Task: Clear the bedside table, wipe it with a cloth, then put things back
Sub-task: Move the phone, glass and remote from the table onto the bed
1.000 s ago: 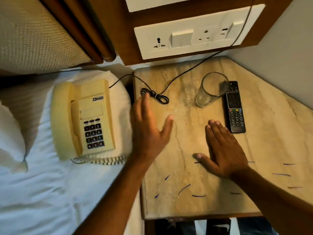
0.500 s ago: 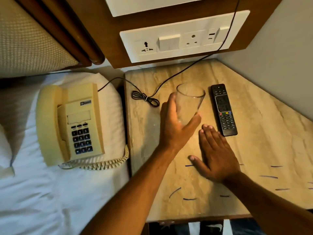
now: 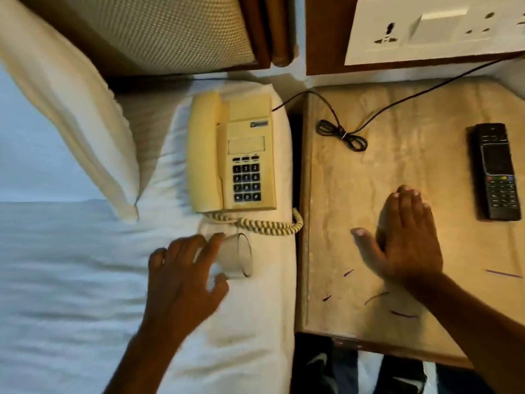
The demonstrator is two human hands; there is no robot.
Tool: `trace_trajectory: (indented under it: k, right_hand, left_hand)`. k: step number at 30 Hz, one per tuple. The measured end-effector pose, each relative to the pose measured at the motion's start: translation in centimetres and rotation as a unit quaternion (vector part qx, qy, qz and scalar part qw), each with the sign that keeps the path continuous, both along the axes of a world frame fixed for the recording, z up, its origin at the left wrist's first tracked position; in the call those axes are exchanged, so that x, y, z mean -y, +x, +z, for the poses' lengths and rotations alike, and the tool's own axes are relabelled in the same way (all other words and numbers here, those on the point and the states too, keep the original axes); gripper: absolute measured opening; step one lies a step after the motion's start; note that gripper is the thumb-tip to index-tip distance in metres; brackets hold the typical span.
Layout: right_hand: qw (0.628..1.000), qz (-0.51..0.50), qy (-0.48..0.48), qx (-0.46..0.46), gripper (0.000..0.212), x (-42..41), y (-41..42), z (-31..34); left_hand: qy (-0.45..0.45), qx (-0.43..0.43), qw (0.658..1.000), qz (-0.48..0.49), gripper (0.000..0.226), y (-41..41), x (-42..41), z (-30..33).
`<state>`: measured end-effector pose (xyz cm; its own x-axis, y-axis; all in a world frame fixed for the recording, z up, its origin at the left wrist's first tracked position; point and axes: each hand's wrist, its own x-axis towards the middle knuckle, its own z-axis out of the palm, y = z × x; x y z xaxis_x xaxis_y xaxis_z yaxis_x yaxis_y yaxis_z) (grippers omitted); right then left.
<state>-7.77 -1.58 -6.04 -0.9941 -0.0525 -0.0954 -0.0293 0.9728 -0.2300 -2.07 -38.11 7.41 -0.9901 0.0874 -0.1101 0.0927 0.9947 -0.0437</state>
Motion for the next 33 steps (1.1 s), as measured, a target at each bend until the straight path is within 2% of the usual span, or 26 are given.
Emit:
trace_trajectory:
  k: [4,10,14,18,22,26,29,33]
  right_hand:
    - [1.0,-0.007,0.004,0.005,0.096,-0.2,-0.2,-0.4]
    - [1.0,0.004,0.005,0.004,0.097,-0.3,-0.1,0.1]
    - [0.999,0.018,-0.024,0.019,0.097,-1.2,0.2,0.5]
    - [0.993,0.111,-0.038,0.025,0.084,-5.3,2.2,1.1]
    - [0.992,0.124,-0.029,0.025,0.075,-12.2,5.4,1.7]
    - [0.999,0.012,-0.003,0.042,0.083,-17.4,7.1,1.4]
    - [0.998,-0.021,0.027,0.058,0.1,-17.7,6.8,0.8]
    - [0.997,-0.012,0.027,0.065,0.106,-17.7,6.6,0.6]
  left_hand:
    - [-0.049,0.019,0.999,0.001,0.073,-2.4,2.9,0.0]
    - [-0.039,0.031,0.996,0.079,0.083,-2.3,1.3,0.1]
    - [0.014,-0.058,0.993,0.105,0.075,-0.9,-3.0,0.8]
    - [0.085,-0.124,0.989,0.0,0.057,0.1,-9.9,0.1]
    - [0.155,-0.059,0.983,-0.075,0.051,-2.2,-18.1,-1.9]
    - [0.183,-0.014,0.977,-0.111,0.055,-6.4,-26.3,-3.9]
    - [0.198,0.03,0.975,-0.098,0.066,-10.1,-32.8,-5.2]
    - [0.251,0.096,0.963,-0.031,0.076,-14.2,-41.3,-7.1]
